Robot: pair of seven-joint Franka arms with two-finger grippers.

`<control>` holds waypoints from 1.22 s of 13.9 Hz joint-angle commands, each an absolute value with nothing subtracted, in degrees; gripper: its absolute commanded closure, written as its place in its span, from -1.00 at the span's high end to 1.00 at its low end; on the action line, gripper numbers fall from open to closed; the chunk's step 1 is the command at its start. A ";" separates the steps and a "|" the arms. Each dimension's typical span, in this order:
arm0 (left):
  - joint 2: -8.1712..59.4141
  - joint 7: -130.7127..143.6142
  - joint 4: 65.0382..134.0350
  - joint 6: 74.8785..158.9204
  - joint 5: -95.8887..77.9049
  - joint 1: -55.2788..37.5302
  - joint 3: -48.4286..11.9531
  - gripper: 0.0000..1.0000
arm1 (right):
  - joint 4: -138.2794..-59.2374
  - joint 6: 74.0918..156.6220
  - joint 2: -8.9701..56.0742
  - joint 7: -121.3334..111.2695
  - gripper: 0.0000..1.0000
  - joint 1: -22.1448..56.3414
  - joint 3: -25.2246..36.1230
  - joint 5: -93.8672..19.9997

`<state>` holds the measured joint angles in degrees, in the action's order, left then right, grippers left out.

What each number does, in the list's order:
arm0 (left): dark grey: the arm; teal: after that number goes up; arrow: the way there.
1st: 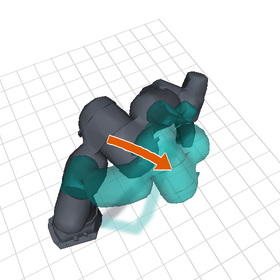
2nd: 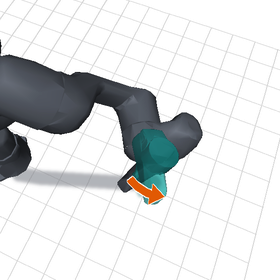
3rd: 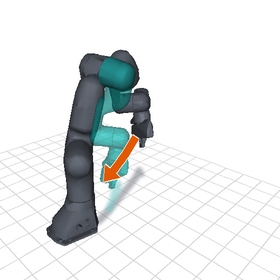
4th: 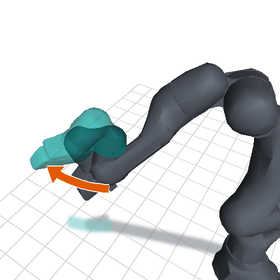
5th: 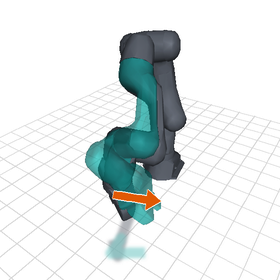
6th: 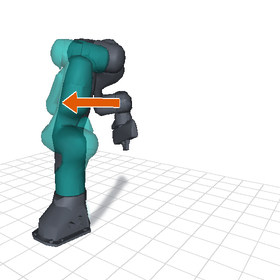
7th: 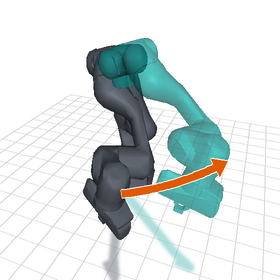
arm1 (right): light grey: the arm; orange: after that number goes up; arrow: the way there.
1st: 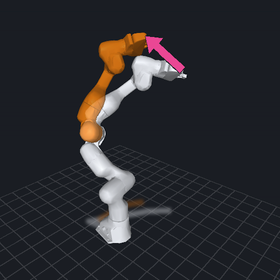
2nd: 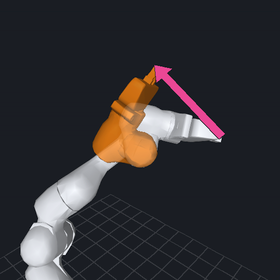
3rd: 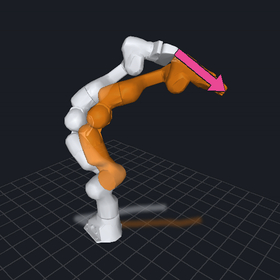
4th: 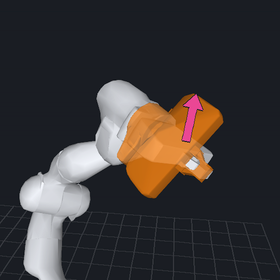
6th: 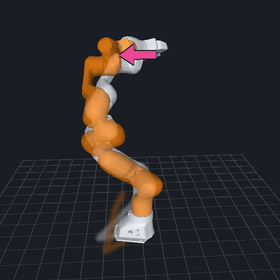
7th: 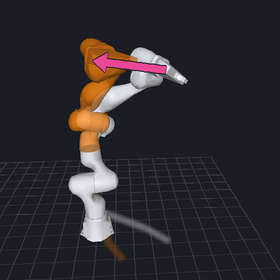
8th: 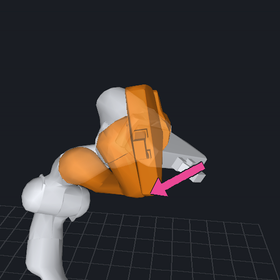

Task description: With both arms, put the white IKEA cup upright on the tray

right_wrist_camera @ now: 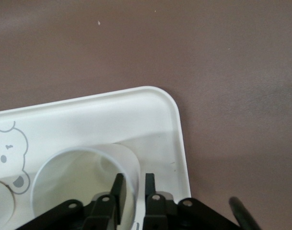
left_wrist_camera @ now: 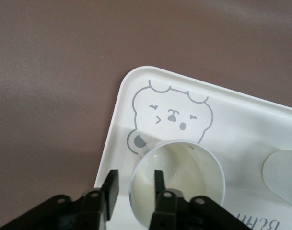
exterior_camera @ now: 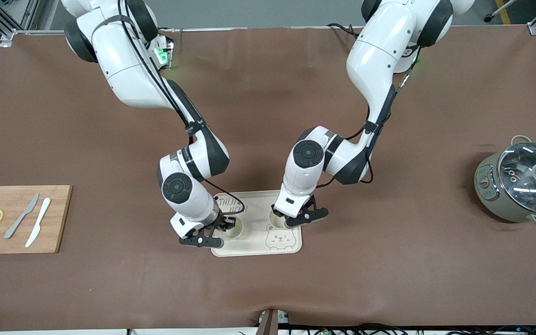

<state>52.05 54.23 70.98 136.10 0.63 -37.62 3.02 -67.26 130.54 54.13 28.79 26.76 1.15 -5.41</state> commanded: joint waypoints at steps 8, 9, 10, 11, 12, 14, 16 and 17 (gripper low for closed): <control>47.73 54.76 70.22 130.88 2.11 -37.18 3.60 0.86 | -66.27 124.74 50.55 28.92 1.00 26.19 1.41 -4.83; 46.85 54.15 70.22 130.35 2.11 -36.92 3.69 0.92 | -66.10 122.19 49.75 28.83 1.00 26.19 1.58 -4.75; 45.54 53.44 70.57 129.12 2.11 -36.74 3.69 0.99 | -66.09 119.64 48.96 28.83 1.00 25.84 1.67 -4.83; 44.57 52.65 70.66 127.11 2.11 -36.04 3.69 1.00 | -66.01 117.71 48.00 28.83 1.00 25.75 1.67 -4.83; 43.34 52.12 70.75 125.96 2.11 -35.25 3.60 1.00 | -65.92 115.34 46.42 28.83 1.00 25.75 1.67 -4.83; 41.58 51.16 70.84 123.15 2.02 -34.46 3.60 1.00 | -65.92 110.15 42.73 28.83 1.00 25.75 1.76 -4.83; 39.30 49.15 71.19 119.90 1.85 -32.53 3.43 1.00 | -65.92 105.75 38.52 28.83 1.00 25.75 1.58 -4.83; 37.72 46.96 71.63 117.97 1.41 -31.39 3.34 1.00 | -65.92 104.08 36.32 28.83 1.00 25.75 1.58 -4.75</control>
<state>41.45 49.70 69.41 121.08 0.79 -33.00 3.66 -64.04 107.11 41.52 28.75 26.19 2.18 -5.39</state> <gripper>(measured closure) 0.000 0.000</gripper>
